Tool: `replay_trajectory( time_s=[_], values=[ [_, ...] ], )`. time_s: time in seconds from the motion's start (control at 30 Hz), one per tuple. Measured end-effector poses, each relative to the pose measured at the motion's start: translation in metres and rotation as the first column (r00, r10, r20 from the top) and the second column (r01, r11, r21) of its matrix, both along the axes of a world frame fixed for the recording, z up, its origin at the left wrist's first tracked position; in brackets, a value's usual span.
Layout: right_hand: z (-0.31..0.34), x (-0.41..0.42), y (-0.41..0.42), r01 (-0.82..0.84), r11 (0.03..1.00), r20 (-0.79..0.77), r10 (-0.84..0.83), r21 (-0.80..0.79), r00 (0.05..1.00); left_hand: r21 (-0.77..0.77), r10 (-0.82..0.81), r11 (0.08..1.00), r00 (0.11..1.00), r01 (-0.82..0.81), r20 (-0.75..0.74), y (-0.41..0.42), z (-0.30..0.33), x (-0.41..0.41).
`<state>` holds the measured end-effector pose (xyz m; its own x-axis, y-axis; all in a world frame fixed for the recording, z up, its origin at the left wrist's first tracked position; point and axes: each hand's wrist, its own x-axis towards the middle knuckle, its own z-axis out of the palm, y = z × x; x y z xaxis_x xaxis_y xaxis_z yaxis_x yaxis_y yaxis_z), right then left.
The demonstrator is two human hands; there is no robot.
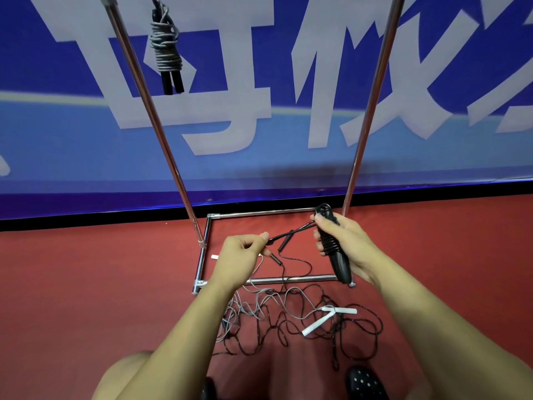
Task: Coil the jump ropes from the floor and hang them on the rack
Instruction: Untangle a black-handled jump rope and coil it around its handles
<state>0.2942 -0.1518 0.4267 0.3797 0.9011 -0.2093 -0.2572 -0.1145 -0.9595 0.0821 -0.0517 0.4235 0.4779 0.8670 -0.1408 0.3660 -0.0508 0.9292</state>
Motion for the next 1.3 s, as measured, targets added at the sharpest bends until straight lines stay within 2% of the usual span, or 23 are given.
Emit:
replay_trajectory(
  time_s=[0.1,0.27,0.33,0.5,0.63,0.73,0.87,1.0,1.13,1.3],
  values=[
    [0.0,0.001,0.001,-0.047,0.998,-0.159,0.039,-0.05,0.986,0.046,0.05,0.998,0.997,-0.053,0.06,0.004,-0.004,0.0],
    [0.0,-0.001,0.0,-0.052,0.998,-0.209,0.042,-0.044,0.977,0.113,0.063,0.991,0.996,-0.07,0.059,0.006,-0.003,-0.001],
    [0.0,-0.001,0.001,-0.05,0.998,-0.181,0.041,-0.045,0.983,0.16,0.053,0.986,0.998,-0.055,0.016,0.005,-0.003,-0.001],
    [-0.006,-0.004,0.004,-0.04,0.988,0.014,0.043,-0.147,0.999,0.313,0.047,0.949,0.998,-0.03,-0.048,-0.005,0.007,0.0],
    [-0.006,-0.004,0.003,-0.055,0.989,0.038,0.061,-0.137,0.997,0.391,0.021,0.92,0.999,-0.006,-0.035,-0.008,0.012,-0.001],
    [-0.004,-0.005,0.001,-0.04,0.987,0.046,0.048,-0.155,0.998,0.401,-0.011,0.916,0.999,0.023,-0.031,-0.009,0.012,-0.001],
    [-0.001,-0.011,-0.001,0.021,0.977,0.133,0.007,-0.211,0.991,0.405,-0.064,0.911,0.997,0.076,-0.042,-0.011,0.01,0.001],
    [0.004,-0.018,-0.001,0.001,0.985,-0.052,-0.011,-0.174,0.999,0.362,-0.115,0.926,0.993,0.111,-0.01,-0.014,0.013,0.002],
    [0.004,-0.023,-0.002,-0.088,0.978,-0.056,0.079,-0.187,0.995,0.348,-0.14,0.929,0.99,0.126,0.016,-0.015,0.015,0.002],
    [0.004,-0.024,-0.002,-0.157,0.981,-0.085,0.148,-0.112,0.985,0.319,-0.153,0.938,0.988,0.138,0.022,-0.014,0.012,0.002]
  ],
)
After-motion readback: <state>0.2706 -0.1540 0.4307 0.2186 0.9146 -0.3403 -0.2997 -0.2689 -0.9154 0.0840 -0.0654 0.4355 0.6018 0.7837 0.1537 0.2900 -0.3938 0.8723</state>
